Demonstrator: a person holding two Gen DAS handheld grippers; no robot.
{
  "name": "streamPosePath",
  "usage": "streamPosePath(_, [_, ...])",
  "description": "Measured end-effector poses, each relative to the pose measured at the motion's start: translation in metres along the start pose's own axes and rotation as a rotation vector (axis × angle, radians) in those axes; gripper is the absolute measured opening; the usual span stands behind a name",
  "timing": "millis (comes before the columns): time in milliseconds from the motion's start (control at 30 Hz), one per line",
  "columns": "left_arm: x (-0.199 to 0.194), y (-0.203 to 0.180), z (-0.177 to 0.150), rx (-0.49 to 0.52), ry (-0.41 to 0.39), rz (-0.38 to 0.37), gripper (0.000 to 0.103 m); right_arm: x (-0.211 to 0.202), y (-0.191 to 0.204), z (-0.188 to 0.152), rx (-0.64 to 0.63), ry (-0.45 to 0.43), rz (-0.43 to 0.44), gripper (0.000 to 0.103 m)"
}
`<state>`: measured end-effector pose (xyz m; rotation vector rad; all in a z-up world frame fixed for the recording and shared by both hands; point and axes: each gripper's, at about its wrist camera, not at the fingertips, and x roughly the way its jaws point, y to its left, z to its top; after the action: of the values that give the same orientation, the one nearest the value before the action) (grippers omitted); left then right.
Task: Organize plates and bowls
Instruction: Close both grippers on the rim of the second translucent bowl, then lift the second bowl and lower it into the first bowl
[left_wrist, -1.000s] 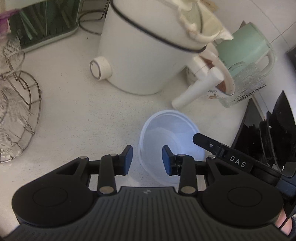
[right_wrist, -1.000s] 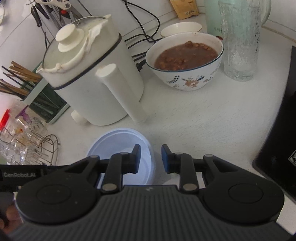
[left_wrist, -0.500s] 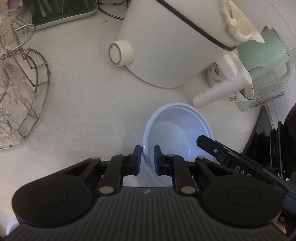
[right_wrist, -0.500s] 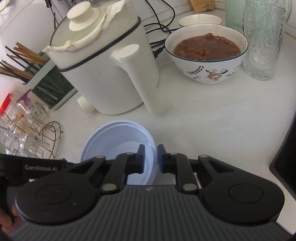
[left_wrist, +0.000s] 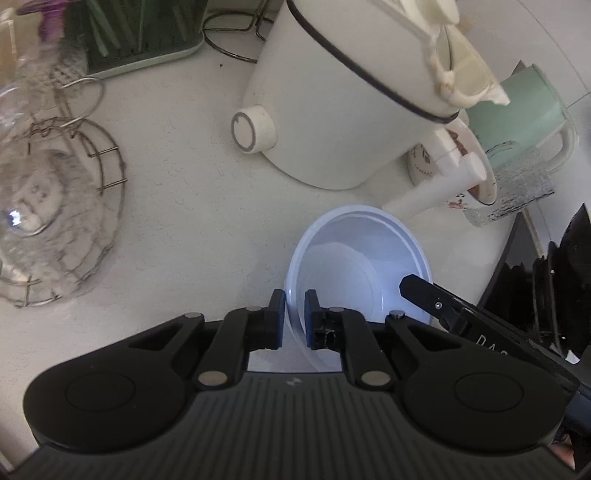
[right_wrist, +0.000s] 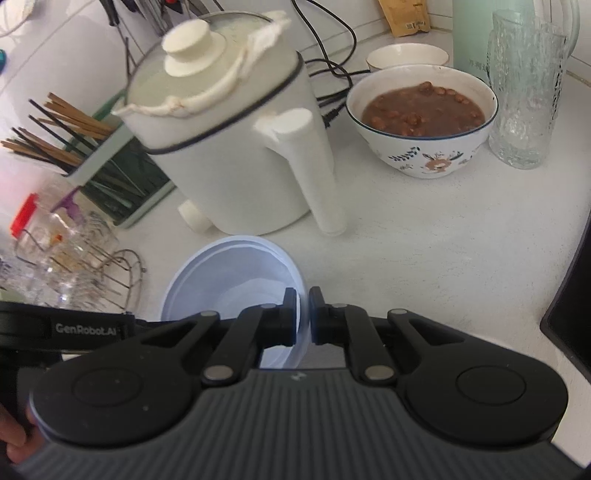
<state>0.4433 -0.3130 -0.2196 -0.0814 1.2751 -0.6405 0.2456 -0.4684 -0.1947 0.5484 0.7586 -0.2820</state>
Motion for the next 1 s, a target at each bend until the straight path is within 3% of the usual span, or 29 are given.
streamPosePath(500, [-0.078,0.018,-0.018,-0.051,-0.067,-0.015,0.013,-0.046,0.042,0.006,-0.024,-0.033,0.108,0.01])
streamPosePath(1000, [-0.158,0.042,-0.044,-0.104,-0.153,-0.01,0.013,-0.087,0.083,-0.01,-0.079,-0.03,0.198,0.01])
